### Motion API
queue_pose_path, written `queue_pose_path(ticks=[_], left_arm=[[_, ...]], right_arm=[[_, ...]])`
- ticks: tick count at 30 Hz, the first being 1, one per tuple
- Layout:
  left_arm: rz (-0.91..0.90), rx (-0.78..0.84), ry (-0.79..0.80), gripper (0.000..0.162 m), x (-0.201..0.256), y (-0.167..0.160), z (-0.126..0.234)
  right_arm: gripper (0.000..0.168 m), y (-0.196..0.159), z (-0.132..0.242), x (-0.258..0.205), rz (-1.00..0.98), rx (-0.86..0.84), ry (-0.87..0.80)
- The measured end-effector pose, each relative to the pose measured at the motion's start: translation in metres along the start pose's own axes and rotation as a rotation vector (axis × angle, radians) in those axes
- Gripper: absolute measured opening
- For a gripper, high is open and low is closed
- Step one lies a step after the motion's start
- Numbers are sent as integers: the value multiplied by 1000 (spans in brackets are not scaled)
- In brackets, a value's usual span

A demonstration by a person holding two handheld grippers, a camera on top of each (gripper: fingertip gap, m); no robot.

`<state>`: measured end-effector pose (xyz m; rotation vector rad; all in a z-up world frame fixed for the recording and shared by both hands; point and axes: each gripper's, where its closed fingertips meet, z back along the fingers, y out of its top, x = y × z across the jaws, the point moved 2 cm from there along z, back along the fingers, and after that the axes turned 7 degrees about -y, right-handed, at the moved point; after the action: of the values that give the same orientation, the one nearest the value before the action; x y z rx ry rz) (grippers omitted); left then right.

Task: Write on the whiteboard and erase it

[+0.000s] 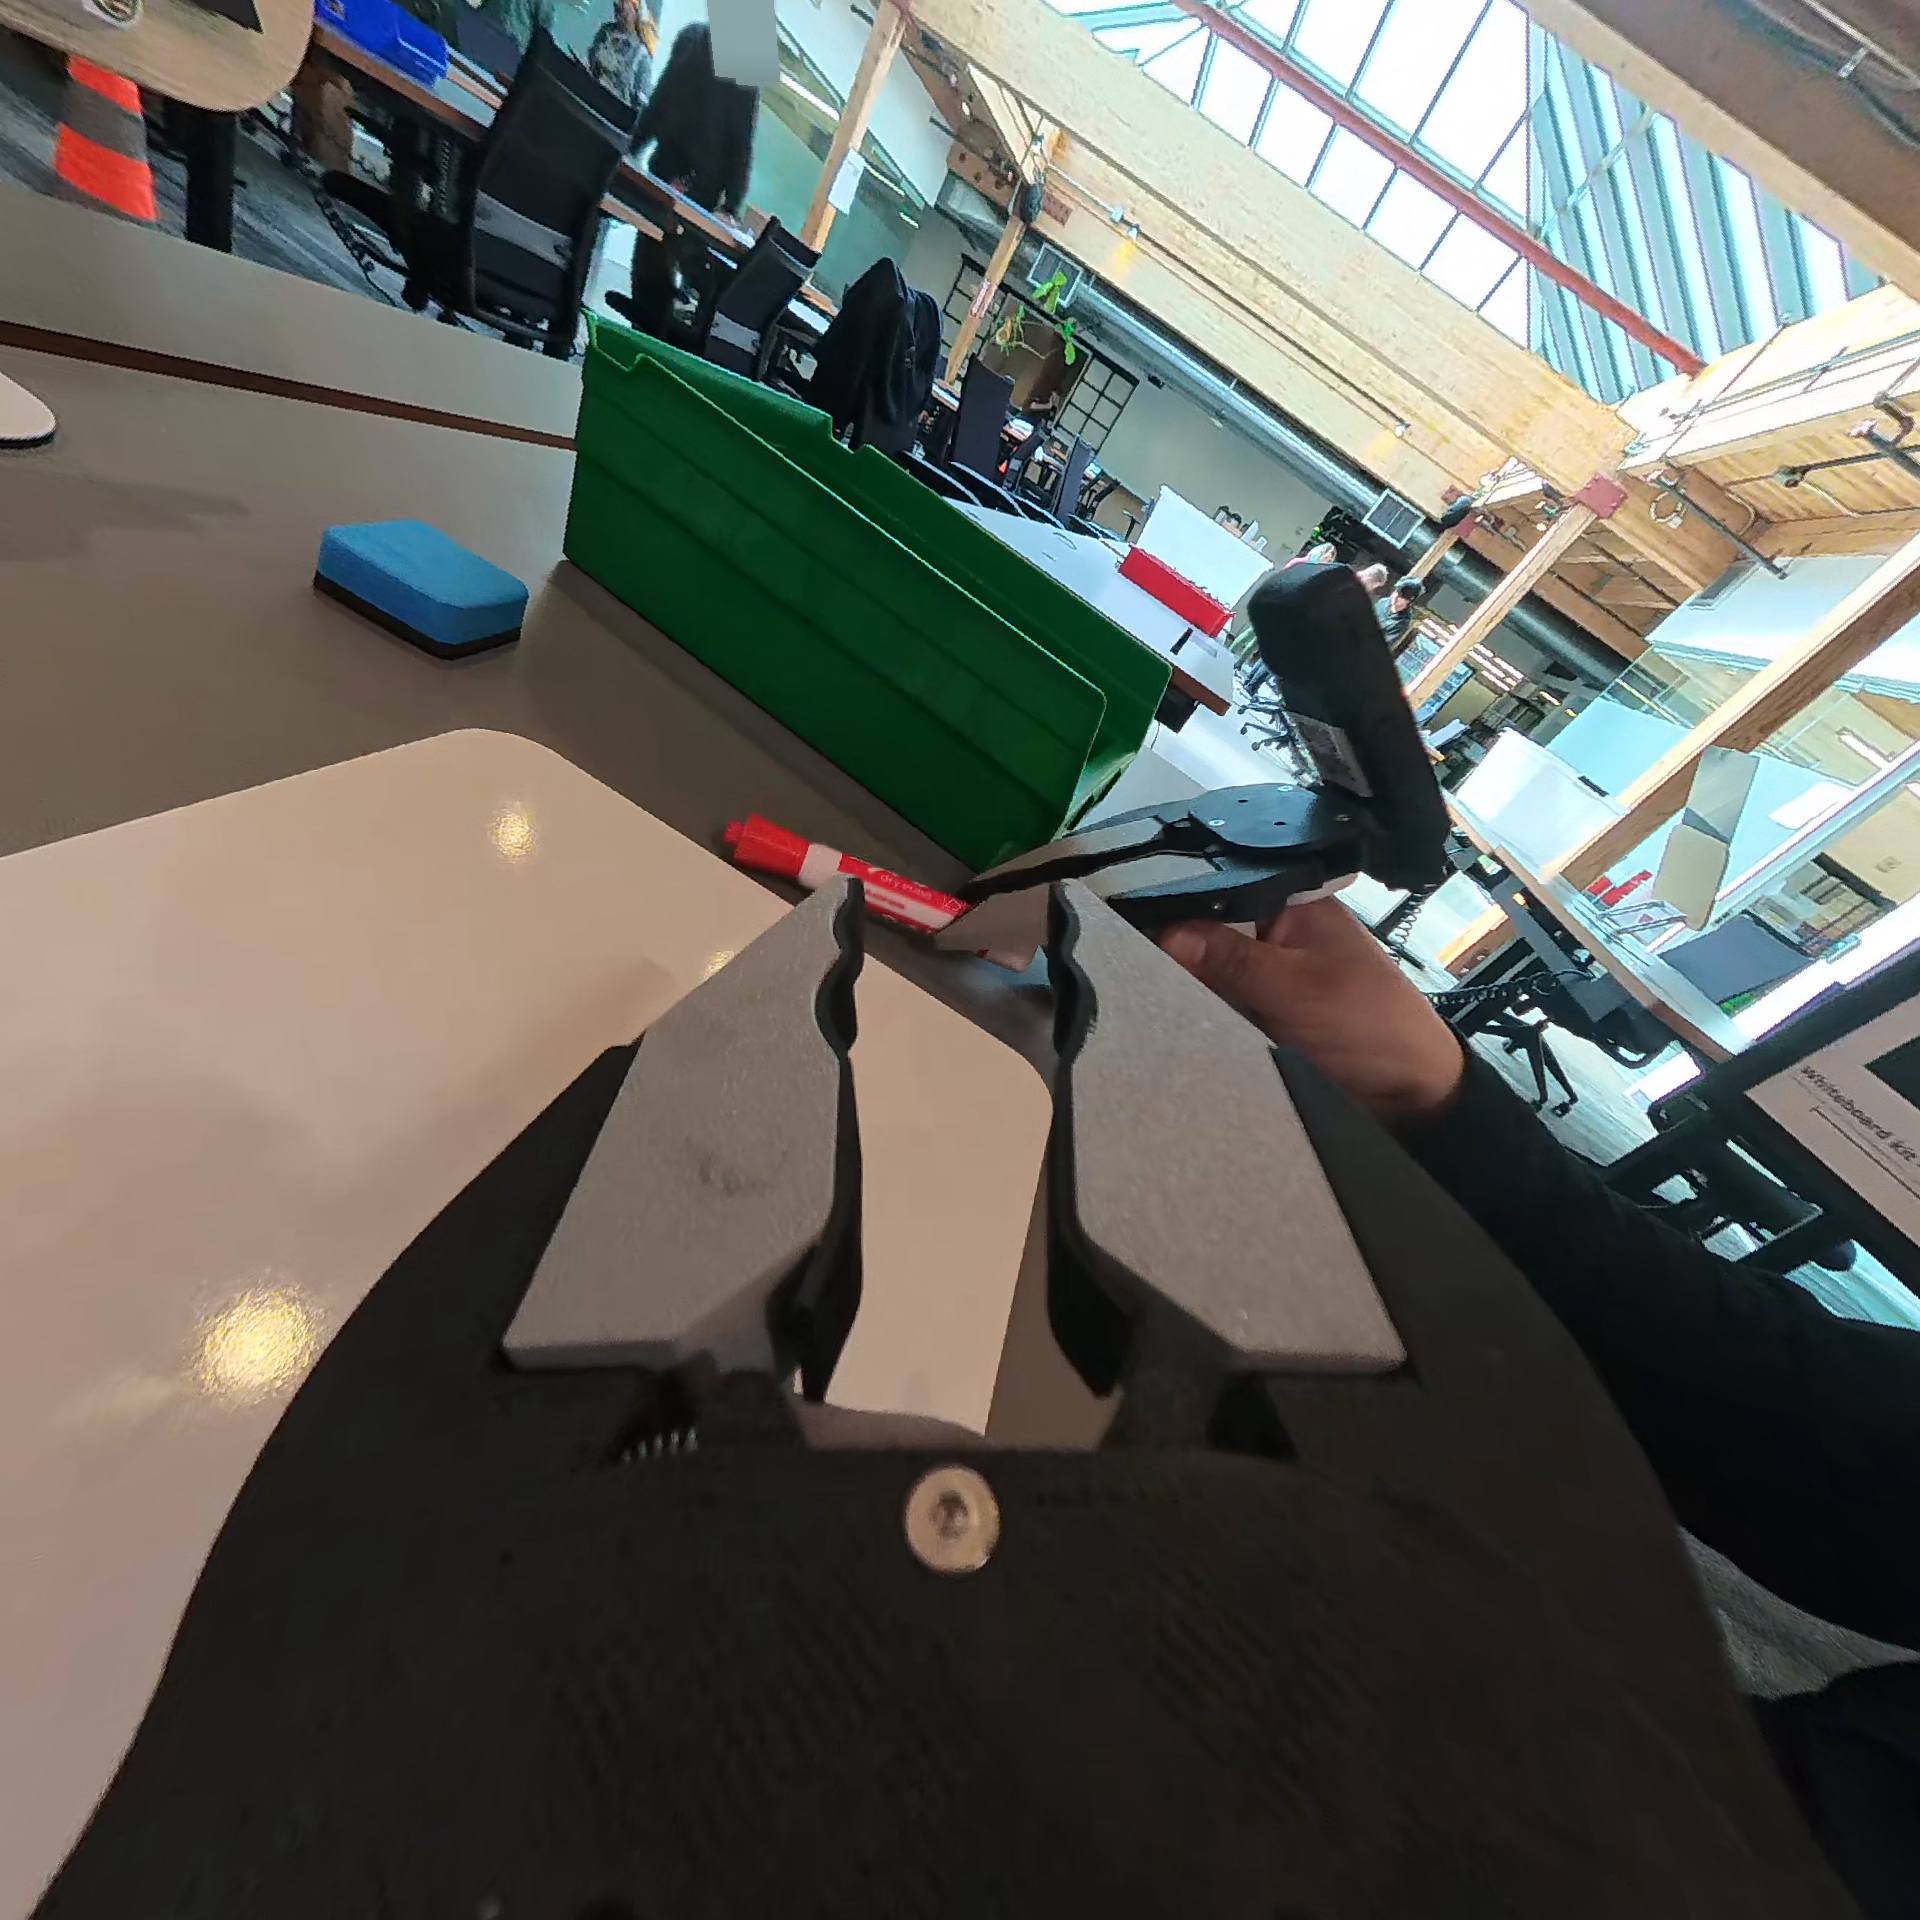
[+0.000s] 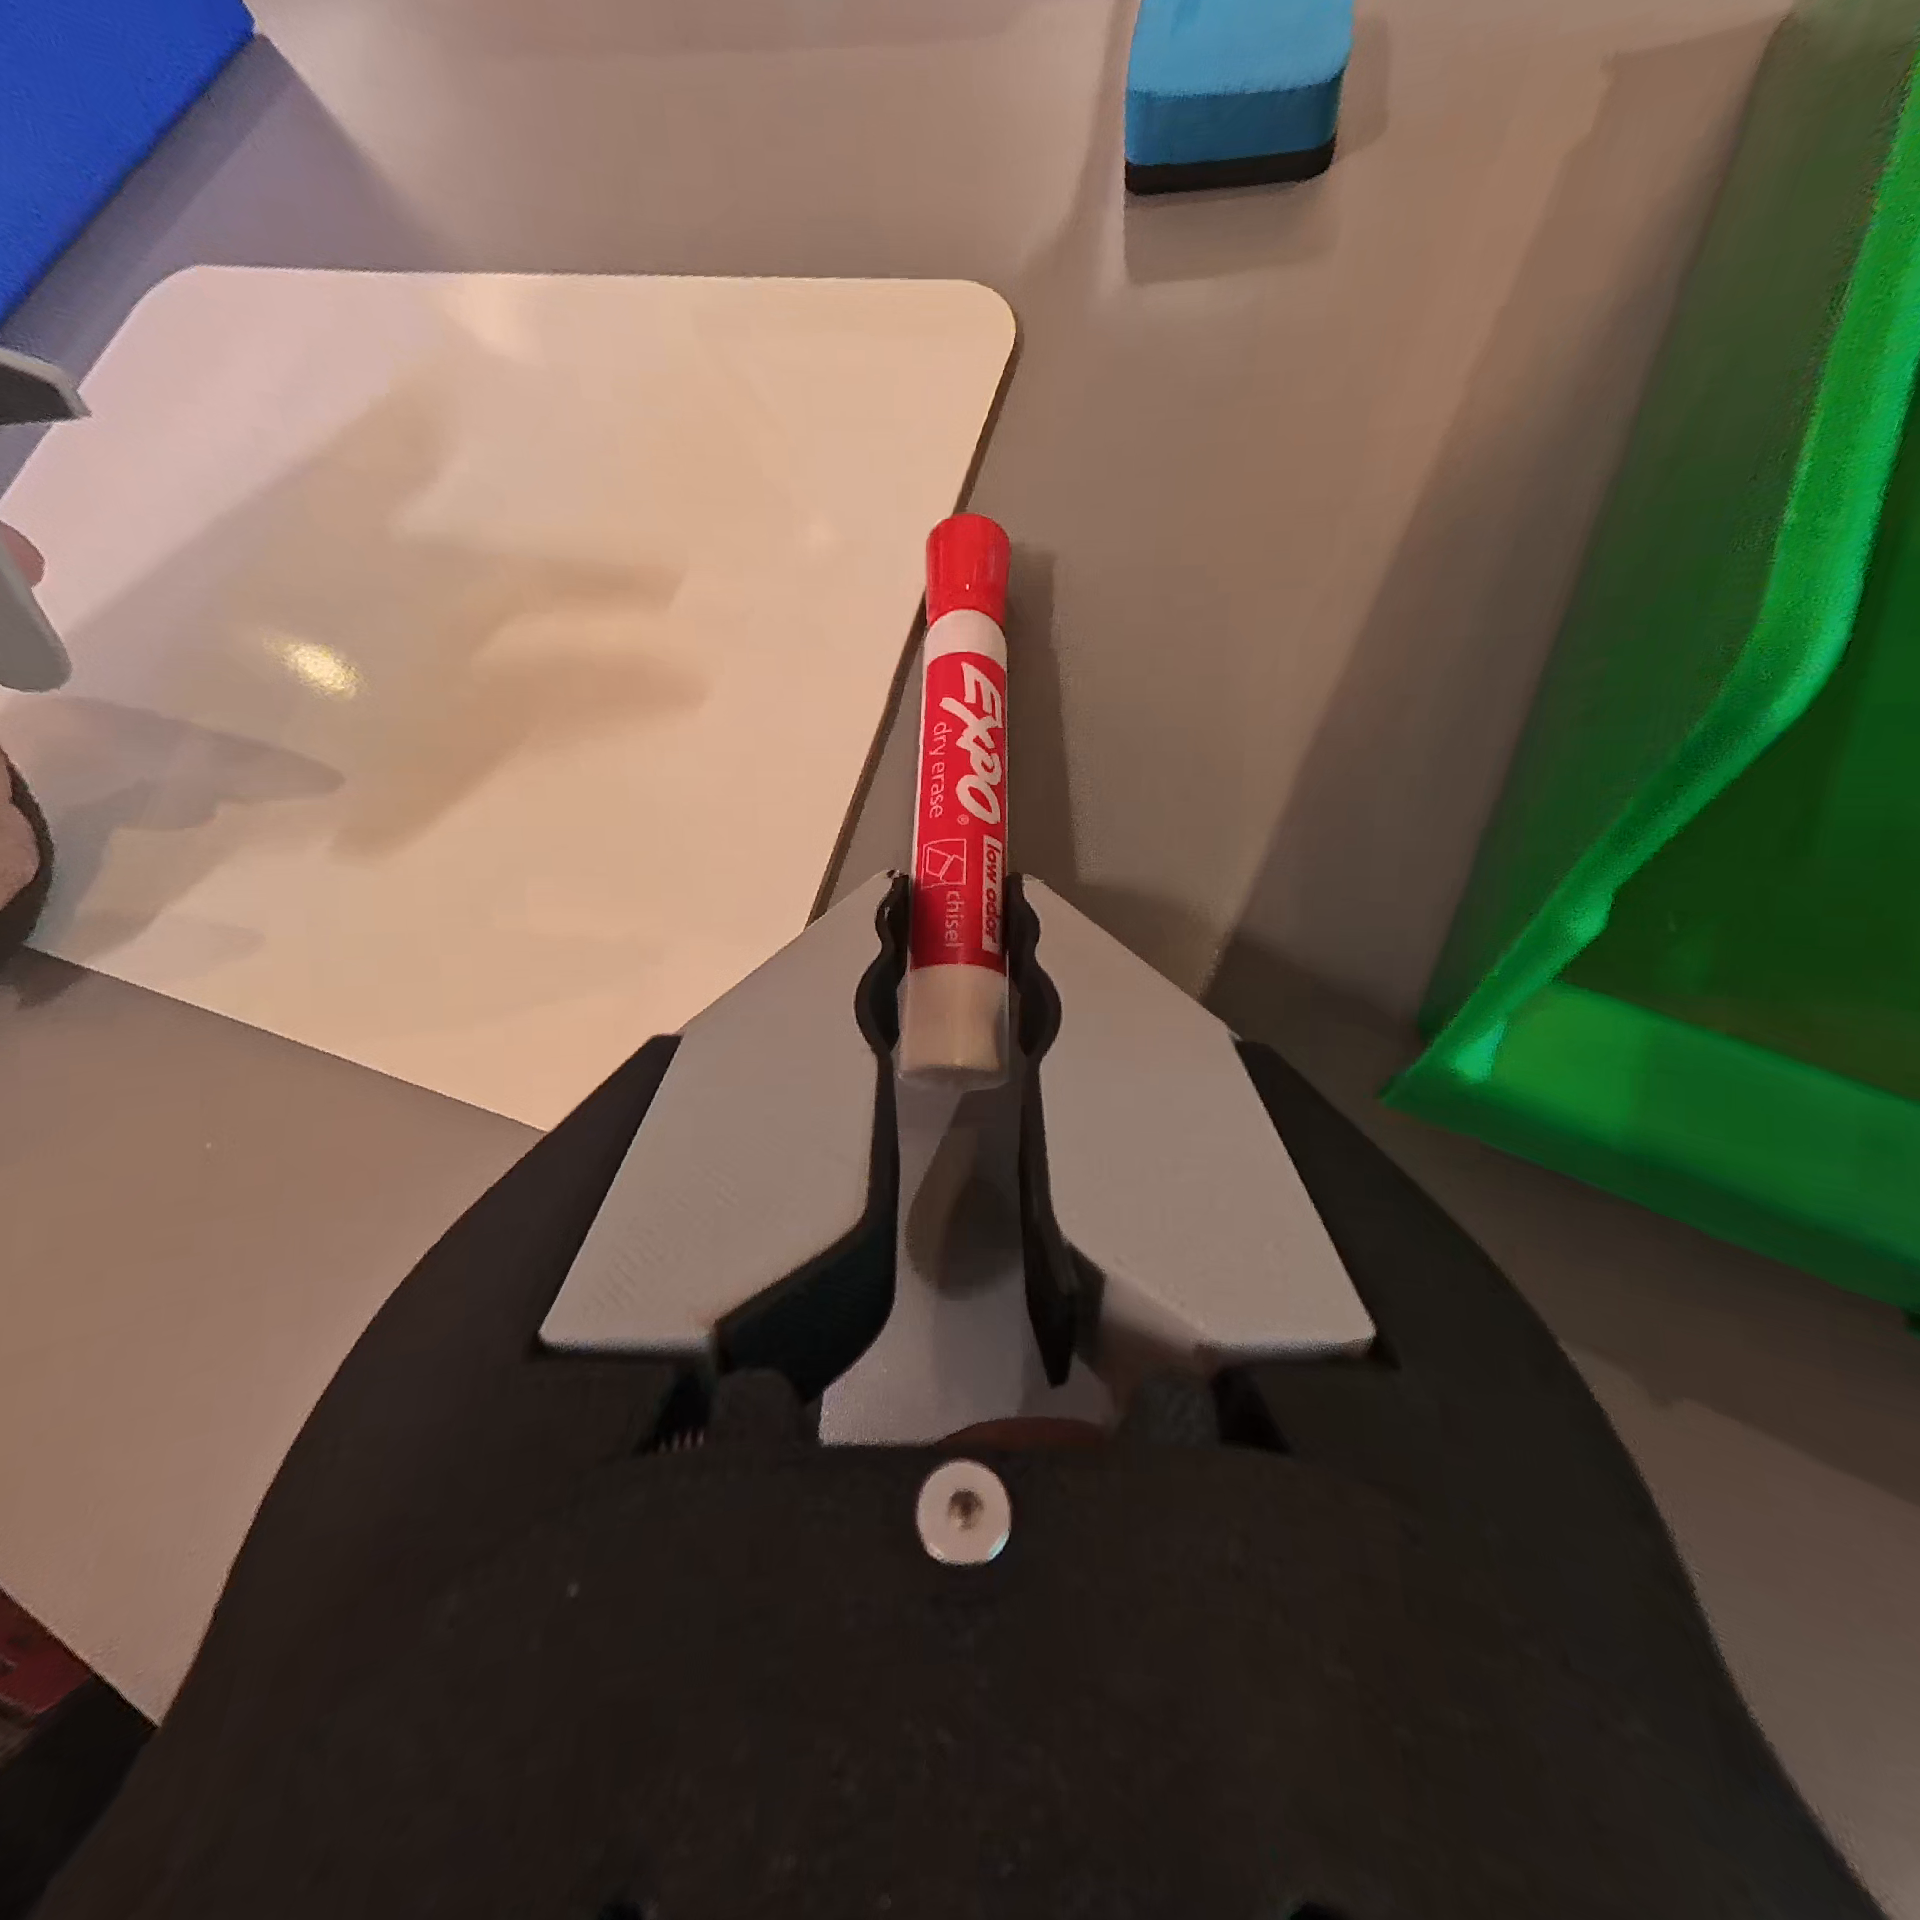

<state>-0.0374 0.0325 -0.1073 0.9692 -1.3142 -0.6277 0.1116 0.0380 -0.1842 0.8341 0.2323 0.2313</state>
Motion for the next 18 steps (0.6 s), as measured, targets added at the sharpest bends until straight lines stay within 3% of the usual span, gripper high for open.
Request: queue_pose_path(ticks=[18], left_arm=[[11,-15,-11,32,0,-2,-1]], right_arm=[[24,-4,9,-18,48,-31,96]])
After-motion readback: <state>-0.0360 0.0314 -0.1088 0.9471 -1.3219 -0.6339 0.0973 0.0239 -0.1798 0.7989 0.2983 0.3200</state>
